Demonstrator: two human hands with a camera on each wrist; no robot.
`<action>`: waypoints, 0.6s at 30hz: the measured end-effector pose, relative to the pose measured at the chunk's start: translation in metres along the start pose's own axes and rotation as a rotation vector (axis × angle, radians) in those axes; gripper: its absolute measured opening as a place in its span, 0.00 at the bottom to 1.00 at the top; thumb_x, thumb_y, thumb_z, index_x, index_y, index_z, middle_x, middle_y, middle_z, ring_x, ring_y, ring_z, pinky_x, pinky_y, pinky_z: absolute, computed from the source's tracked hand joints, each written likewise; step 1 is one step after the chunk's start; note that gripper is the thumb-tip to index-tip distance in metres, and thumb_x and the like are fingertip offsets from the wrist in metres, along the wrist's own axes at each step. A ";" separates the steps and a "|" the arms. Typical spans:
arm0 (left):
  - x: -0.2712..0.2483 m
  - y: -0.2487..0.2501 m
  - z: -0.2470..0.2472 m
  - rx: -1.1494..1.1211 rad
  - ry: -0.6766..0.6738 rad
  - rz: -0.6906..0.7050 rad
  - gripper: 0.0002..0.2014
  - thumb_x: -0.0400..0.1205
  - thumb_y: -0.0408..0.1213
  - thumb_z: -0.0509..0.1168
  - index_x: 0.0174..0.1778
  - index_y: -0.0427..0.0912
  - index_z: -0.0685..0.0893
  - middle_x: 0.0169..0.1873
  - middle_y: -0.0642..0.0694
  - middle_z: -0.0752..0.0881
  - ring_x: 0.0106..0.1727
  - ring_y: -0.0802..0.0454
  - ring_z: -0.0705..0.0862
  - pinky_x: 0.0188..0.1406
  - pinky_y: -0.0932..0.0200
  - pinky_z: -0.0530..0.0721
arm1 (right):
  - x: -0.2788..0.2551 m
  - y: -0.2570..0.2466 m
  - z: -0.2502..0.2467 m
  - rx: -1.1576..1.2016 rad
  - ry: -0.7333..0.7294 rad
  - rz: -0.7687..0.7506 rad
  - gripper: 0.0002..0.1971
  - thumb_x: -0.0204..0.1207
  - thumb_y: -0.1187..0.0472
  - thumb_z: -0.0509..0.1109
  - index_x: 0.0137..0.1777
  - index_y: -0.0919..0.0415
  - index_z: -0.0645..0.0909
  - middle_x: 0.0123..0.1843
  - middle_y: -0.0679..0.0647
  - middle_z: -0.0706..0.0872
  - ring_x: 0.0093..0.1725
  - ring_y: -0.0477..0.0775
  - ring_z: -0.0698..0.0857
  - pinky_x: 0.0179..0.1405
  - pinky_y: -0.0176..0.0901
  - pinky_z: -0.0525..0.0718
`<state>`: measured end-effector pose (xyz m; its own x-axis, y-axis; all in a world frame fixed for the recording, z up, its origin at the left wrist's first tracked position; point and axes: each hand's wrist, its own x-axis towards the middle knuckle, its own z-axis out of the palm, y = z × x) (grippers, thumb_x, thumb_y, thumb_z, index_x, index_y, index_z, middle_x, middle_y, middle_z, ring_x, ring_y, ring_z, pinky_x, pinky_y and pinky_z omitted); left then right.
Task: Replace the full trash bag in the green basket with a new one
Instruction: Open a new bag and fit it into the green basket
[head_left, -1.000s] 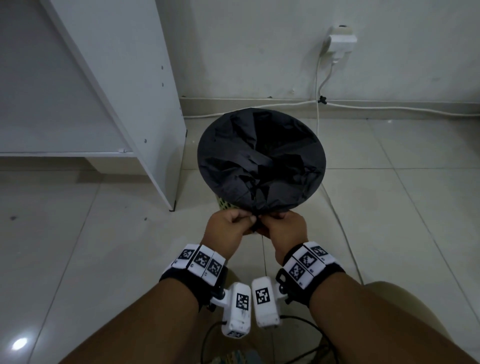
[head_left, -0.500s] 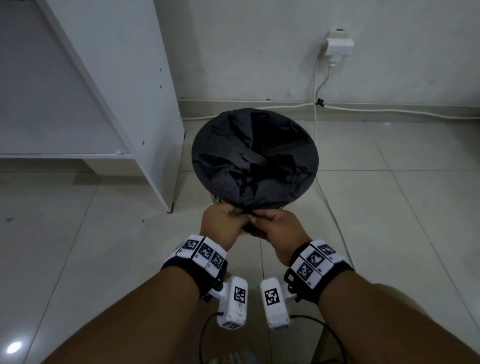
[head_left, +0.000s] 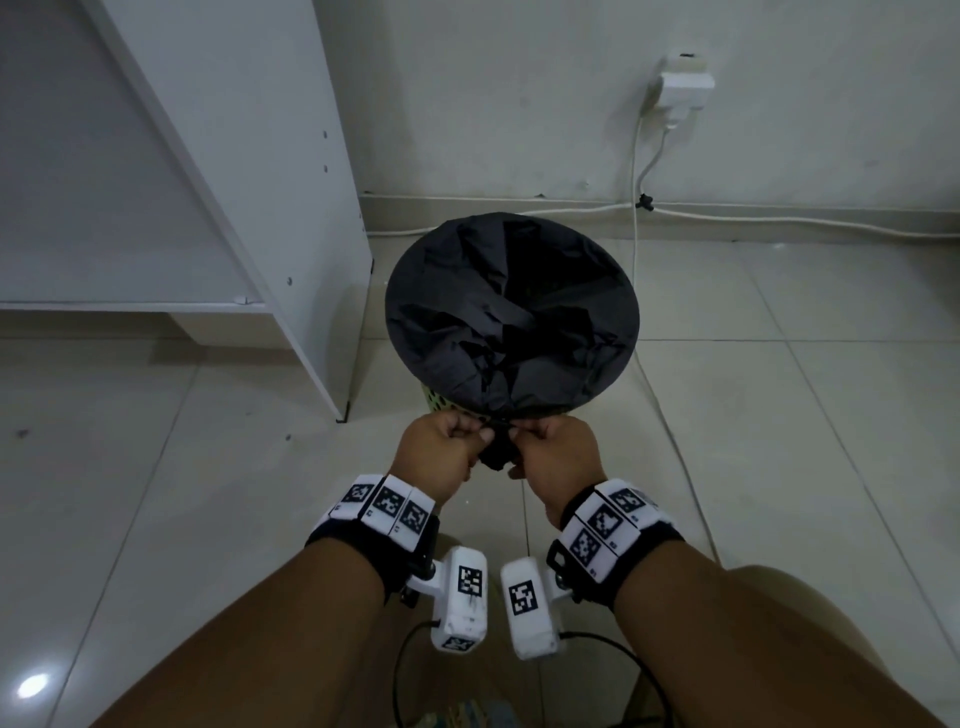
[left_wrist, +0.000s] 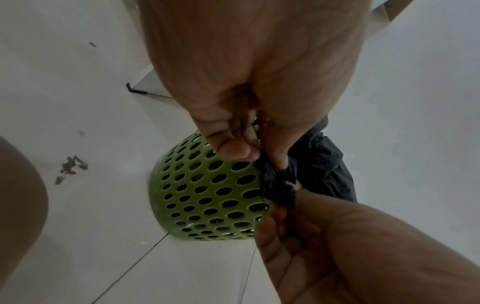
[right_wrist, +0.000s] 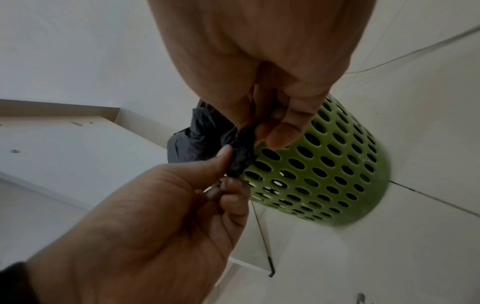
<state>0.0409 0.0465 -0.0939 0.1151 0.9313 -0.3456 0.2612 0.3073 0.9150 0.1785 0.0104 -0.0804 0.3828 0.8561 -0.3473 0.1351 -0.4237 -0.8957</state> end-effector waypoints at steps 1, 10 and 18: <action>0.001 -0.001 0.000 0.010 -0.002 -0.004 0.06 0.80 0.32 0.73 0.37 0.39 0.87 0.22 0.45 0.83 0.23 0.50 0.77 0.27 0.58 0.77 | 0.001 -0.001 0.001 0.042 0.008 0.036 0.08 0.81 0.69 0.67 0.47 0.66 0.89 0.41 0.60 0.91 0.32 0.58 0.87 0.29 0.44 0.88; -0.008 -0.002 0.008 -0.106 0.048 0.008 0.05 0.80 0.26 0.72 0.40 0.37 0.83 0.31 0.39 0.86 0.26 0.49 0.82 0.28 0.56 0.85 | 0.004 -0.006 0.006 0.301 0.069 0.234 0.11 0.77 0.76 0.69 0.36 0.67 0.87 0.34 0.63 0.89 0.23 0.54 0.85 0.27 0.44 0.88; -0.011 0.004 0.001 -0.117 -0.086 0.053 0.05 0.82 0.26 0.69 0.50 0.36 0.90 0.37 0.38 0.91 0.35 0.46 0.90 0.43 0.50 0.92 | 0.001 -0.004 0.005 0.565 -0.048 0.285 0.05 0.74 0.79 0.69 0.40 0.75 0.85 0.41 0.70 0.90 0.40 0.64 0.92 0.41 0.50 0.91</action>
<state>0.0417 0.0372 -0.0867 0.2084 0.9283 -0.3078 0.1399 0.2832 0.9488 0.1738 0.0146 -0.0788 0.2899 0.7506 -0.5938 -0.4741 -0.4264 -0.7703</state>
